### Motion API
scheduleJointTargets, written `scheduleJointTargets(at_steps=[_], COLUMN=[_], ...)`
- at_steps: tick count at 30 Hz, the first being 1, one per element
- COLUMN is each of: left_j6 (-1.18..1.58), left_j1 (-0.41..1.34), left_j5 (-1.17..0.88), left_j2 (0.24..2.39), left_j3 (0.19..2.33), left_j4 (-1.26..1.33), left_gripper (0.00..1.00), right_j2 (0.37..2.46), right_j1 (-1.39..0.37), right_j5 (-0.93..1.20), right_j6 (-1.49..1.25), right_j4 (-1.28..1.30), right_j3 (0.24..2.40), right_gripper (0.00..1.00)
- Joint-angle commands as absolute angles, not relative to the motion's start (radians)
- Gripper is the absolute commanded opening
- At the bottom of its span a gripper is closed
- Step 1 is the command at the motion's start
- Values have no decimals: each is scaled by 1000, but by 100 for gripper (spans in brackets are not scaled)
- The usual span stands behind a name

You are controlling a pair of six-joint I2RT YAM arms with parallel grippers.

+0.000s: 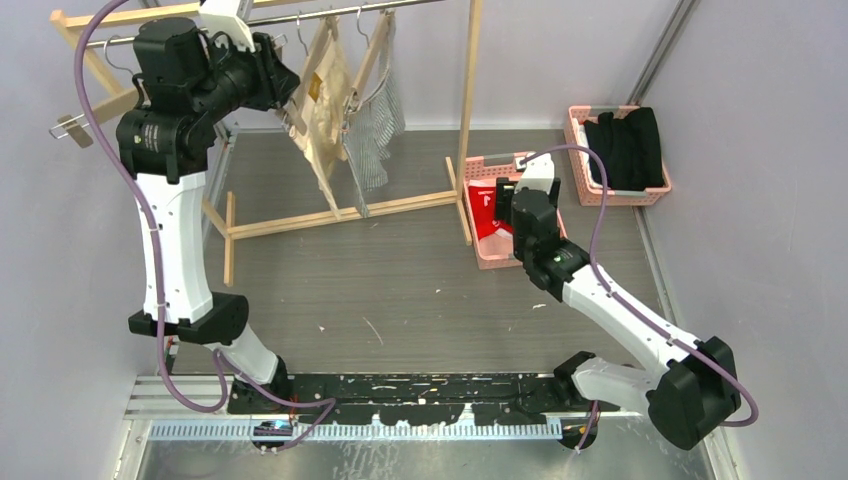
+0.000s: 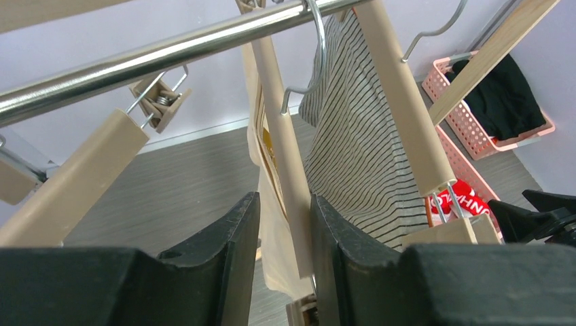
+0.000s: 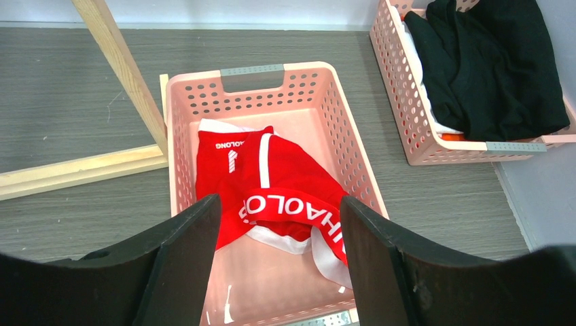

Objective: Remove the underwear clipped to the hanger

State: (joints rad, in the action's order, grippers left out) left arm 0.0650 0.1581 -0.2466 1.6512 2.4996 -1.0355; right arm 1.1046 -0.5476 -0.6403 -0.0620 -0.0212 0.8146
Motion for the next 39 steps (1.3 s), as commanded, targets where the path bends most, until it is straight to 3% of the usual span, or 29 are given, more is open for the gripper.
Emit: scheduleJointTargets(at_steps=[1,33,39], left_j6=[23,-36,-48], left_j1=[167,205,207], left_j5=[-230,-124,-123], left_j2=[1649,1689,1704], left_j3=[2543,2547,2552], left_j4=[-1065,-1063,-1066], left_gripper=[36,39,34], right_j2=[1108,1121,1127], right_j1=[-562,-589,-593], right_j5=[-669,-673,-679], right_j6=[-52,-33,-25], right_j4=[-60,-75,-79], right_j3=[816,798,801], right_gripper=[70,70,70])
